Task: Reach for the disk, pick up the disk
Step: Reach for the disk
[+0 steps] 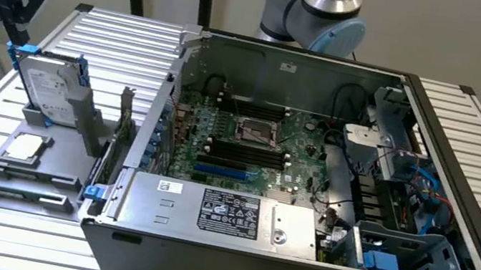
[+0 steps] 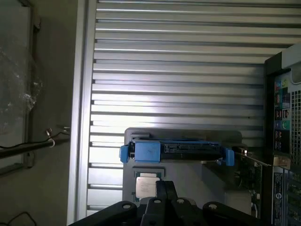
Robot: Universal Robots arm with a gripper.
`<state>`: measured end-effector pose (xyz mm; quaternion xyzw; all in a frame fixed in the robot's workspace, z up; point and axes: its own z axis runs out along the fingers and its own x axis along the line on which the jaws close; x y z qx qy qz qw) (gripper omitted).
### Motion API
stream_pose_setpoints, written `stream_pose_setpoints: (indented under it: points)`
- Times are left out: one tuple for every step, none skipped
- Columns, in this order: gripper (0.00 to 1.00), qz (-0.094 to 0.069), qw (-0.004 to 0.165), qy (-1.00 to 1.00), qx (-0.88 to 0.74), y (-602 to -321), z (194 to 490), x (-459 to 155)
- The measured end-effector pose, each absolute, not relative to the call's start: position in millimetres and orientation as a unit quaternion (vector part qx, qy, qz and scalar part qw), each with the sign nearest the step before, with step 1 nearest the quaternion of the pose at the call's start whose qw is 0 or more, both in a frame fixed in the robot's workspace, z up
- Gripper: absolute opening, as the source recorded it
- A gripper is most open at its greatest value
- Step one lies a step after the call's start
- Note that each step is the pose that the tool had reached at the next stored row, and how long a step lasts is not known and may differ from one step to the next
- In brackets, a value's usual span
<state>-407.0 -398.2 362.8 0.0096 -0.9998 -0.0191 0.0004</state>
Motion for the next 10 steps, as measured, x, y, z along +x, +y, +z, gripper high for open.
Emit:
stream_pose_setpoints:
  points:
    - [0.11,-0.019,0.000,-1.000,0.010,-398,363,-407]
    - [0.11,-0.019,0.000,-1.000,0.010,-398,363,-407]
    - [0.11,-0.019,0.000,-1.000,0.010,-398,363,-407]
    - [0.11,-0.019,0.001,-1.000,0.010,-398,363,-407]
    - [0.11,-0.019,0.001,-1.000,0.009,-398,363,-408]
    - [0.11,-0.019,0.000,-1.000,0.009,-397,363,-411]
    - [0.11,-0.019,0.000,-1.000,0.010,-395,362,-413]
    - [0.11,-0.019,0.000,-1.000,0.010,-392,362,-415]
    - [0.11,-0.019,0.000,-1.000,0.010,-389,362,-416]
    - [0.11,-0.019,0.000,-1.000,0.010,-386,362,-417]
